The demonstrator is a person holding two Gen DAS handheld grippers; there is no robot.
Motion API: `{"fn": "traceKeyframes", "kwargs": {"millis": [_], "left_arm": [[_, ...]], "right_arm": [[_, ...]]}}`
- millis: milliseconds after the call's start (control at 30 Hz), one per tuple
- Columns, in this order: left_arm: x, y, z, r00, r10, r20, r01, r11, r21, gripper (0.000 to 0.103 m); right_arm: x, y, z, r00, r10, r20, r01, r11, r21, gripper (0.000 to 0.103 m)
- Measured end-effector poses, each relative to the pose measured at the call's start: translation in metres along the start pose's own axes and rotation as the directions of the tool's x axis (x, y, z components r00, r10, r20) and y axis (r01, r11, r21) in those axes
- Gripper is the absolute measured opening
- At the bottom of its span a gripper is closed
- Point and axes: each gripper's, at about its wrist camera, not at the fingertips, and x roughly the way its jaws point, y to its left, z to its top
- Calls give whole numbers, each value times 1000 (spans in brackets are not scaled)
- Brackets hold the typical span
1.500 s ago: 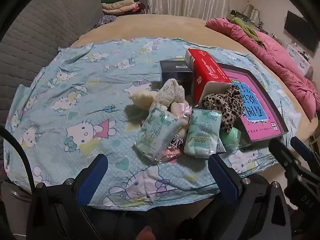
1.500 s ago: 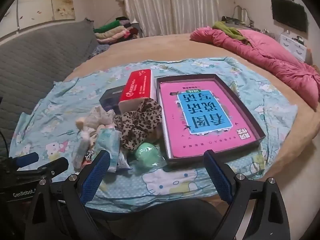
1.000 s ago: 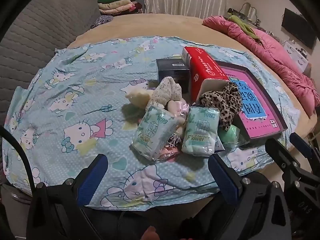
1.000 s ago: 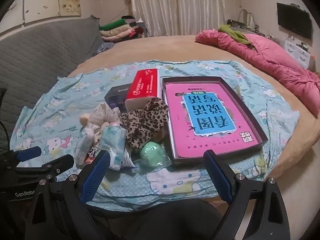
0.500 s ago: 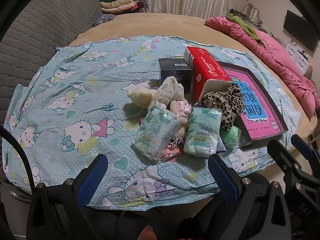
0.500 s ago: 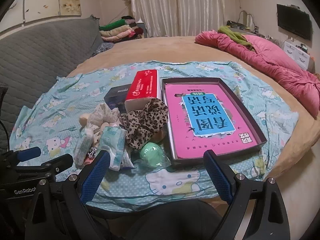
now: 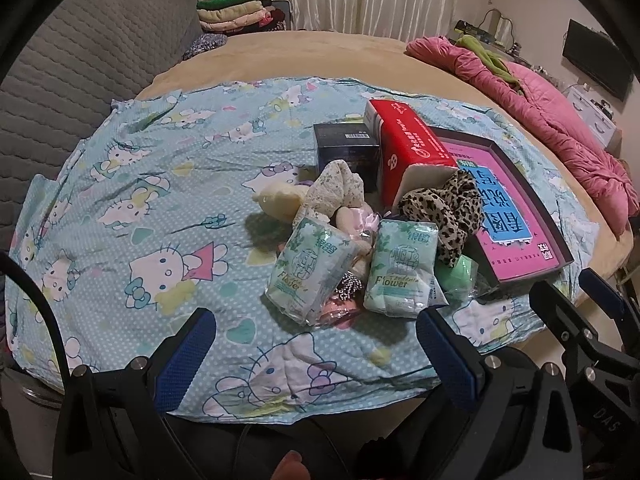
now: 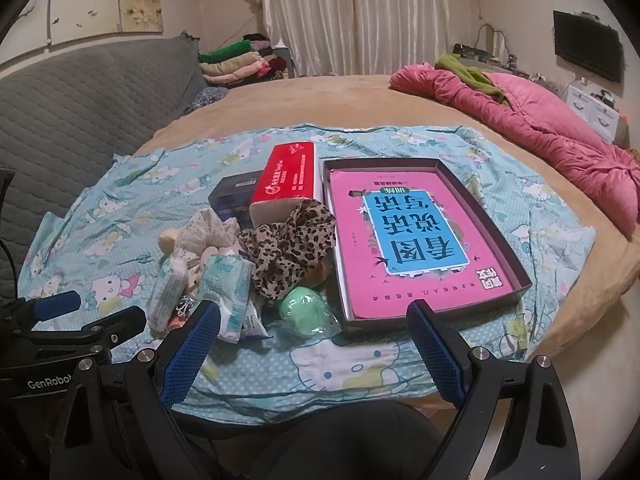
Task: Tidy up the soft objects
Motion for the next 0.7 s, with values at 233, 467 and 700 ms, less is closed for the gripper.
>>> {"fn": "traceKeyframes", "kwargs": {"millis": [233, 467, 700], "left_arm": [[-4, 0, 1, 1000, 1, 9, -1, 1000, 8, 101], [-7, -1, 1, 1000, -1, 12, 1, 1000, 9, 101], [-5, 0, 1, 1000, -4, 11, 4, 1000, 3, 101]], "right_arm": [[0, 0, 0, 1000, 0, -2, 0, 1000, 0, 94], [1, 1, -1, 1000, -2, -8, 2, 1000, -3, 94], [2, 1, -1, 1000, 1, -10, -1, 1000, -3, 94]]}}
